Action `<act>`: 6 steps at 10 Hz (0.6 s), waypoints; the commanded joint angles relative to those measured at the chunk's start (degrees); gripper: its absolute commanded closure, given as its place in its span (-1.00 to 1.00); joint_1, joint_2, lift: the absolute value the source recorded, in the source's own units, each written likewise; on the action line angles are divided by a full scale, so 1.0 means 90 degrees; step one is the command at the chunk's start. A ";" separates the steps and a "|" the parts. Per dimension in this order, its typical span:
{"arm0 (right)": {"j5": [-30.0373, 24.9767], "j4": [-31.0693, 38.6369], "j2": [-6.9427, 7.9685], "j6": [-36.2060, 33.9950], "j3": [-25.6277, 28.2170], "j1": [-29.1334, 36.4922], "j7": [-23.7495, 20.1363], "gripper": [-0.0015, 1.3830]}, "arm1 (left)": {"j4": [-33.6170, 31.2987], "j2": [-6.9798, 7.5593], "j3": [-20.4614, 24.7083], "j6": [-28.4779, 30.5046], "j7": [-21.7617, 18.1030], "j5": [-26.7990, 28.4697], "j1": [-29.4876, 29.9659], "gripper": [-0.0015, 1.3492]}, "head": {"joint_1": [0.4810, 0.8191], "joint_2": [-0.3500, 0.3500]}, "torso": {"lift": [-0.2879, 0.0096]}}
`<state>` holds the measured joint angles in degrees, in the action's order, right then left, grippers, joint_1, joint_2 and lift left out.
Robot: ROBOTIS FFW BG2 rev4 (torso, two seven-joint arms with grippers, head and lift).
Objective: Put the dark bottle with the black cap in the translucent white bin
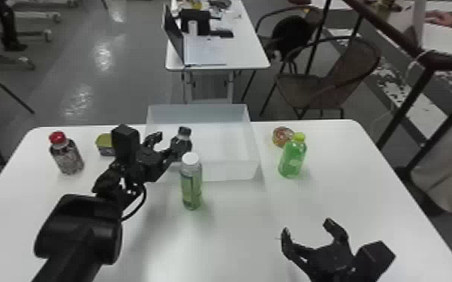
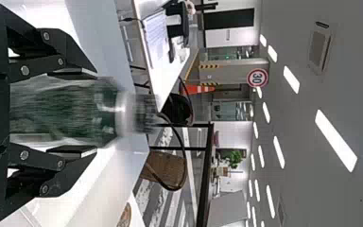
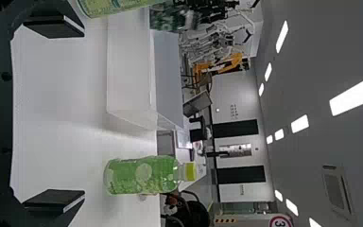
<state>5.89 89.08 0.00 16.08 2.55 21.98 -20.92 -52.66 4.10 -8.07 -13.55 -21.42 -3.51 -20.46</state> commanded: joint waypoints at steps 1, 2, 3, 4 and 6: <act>0.0000 -0.0005 0.0006 0.0000 0.0000 -0.0001 -0.0010 -0.86 | 0.0051 -0.0055 0.0126 0.0148 0.0006 -0.0098 0.0007 -0.07 | 0.27 -0.16 | 0.56; 0.0000 -0.0005 0.0006 0.0000 0.0000 0.0009 -0.0010 -0.86 | 0.0051 -0.0074 0.0194 0.0021 0.0006 -0.0127 0.0037 -0.09 | 0.27 -0.15 | 0.56; 0.0000 -0.0005 0.0006 0.0000 0.0000 0.0009 -0.0010 -0.86 | 0.0051 -0.0074 0.0174 -0.0067 0.0006 -0.0166 0.0037 -0.09 | 0.27 -0.14 | 0.56; 0.0000 0.0005 0.0006 0.0000 0.0000 0.0009 -0.0019 -0.86 | 0.0041 -0.0074 0.0174 -0.0145 0.0006 -0.0176 0.0046 -0.09 | 0.27 -0.14 | 0.56; 0.0000 0.0025 0.0006 0.0000 0.0010 0.0038 -0.0019 -0.86 | 0.0012 -0.0045 0.0194 -0.0389 0.0006 -0.0381 0.0134 -0.09 | 0.27 -0.13 | 0.56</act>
<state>5.90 89.19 0.00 16.08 2.58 22.21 -21.09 -52.46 3.59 -6.40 -16.34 -21.35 -6.26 -19.53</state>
